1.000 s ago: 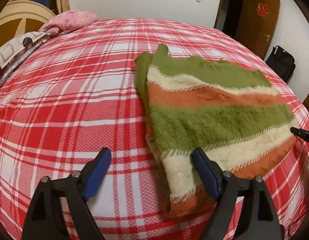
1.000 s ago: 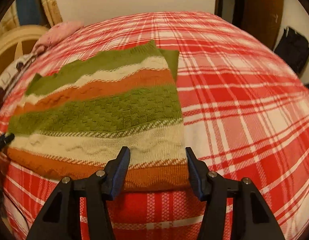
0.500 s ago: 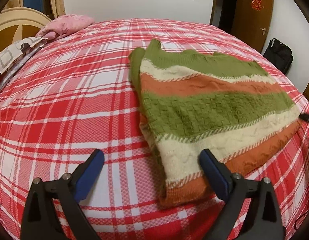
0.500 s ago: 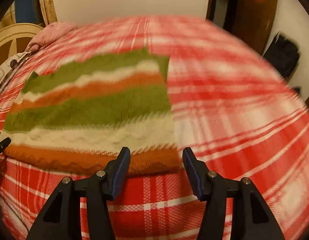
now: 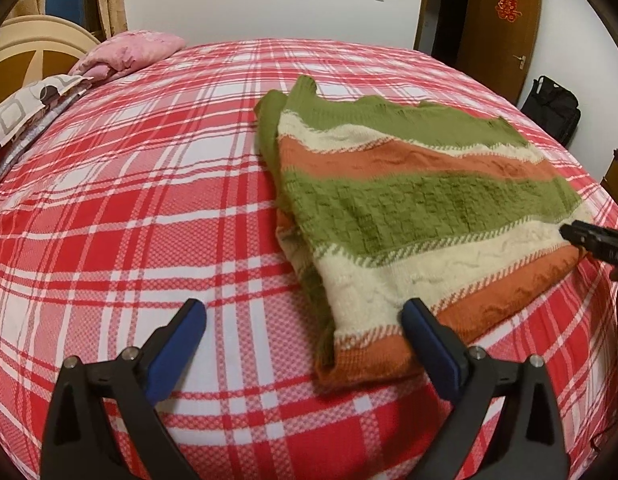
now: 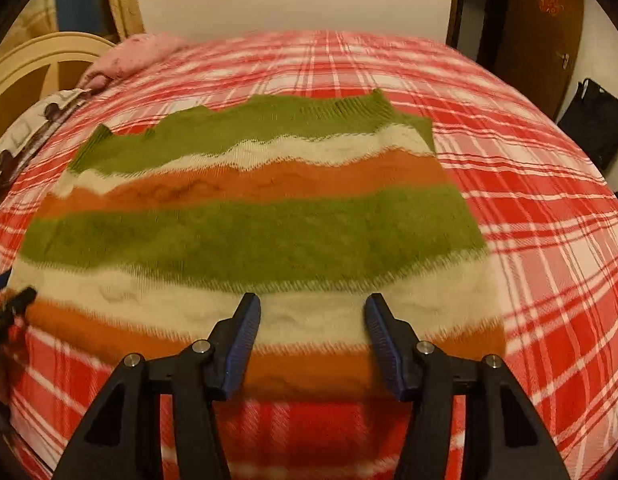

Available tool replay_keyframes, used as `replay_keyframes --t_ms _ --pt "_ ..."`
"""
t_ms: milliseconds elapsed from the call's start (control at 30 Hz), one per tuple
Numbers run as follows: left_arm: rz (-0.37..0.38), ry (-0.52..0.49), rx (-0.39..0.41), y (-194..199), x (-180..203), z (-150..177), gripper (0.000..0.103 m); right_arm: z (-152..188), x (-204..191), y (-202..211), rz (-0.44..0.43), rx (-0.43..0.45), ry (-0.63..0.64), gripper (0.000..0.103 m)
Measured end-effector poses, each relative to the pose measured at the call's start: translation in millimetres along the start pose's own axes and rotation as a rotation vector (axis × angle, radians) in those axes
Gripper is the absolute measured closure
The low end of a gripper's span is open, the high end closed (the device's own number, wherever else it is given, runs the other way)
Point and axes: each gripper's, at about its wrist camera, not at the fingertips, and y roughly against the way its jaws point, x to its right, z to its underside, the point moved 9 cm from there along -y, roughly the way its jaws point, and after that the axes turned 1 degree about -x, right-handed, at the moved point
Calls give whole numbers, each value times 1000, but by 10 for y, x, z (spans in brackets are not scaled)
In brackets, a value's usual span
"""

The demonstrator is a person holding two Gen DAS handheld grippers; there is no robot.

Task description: Fold small clothes

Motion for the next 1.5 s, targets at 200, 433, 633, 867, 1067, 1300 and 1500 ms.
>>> replay_keyframes --t_ms 200,433,633,867,1067,1300,1500 --pt "8 -3 2 35 12 39 0 79 0 36 46 -25 27 47" --pt "76 43 28 263 -101 121 0 155 -62 216 76 -43 33 47" --pt "-23 109 83 482 -625 203 0 316 -327 384 61 -37 145 47" --pt "-77 204 87 470 -1060 259 0 169 -1307 587 -10 75 363 44" --pt "-73 238 87 459 -1213 288 0 143 -2228 619 -93 132 558 44" --pt "-26 286 104 475 -1327 301 0 238 -2940 465 -102 170 716 44" --pt "7 300 115 491 -1349 292 0 238 -3171 256 -76 181 755 44"
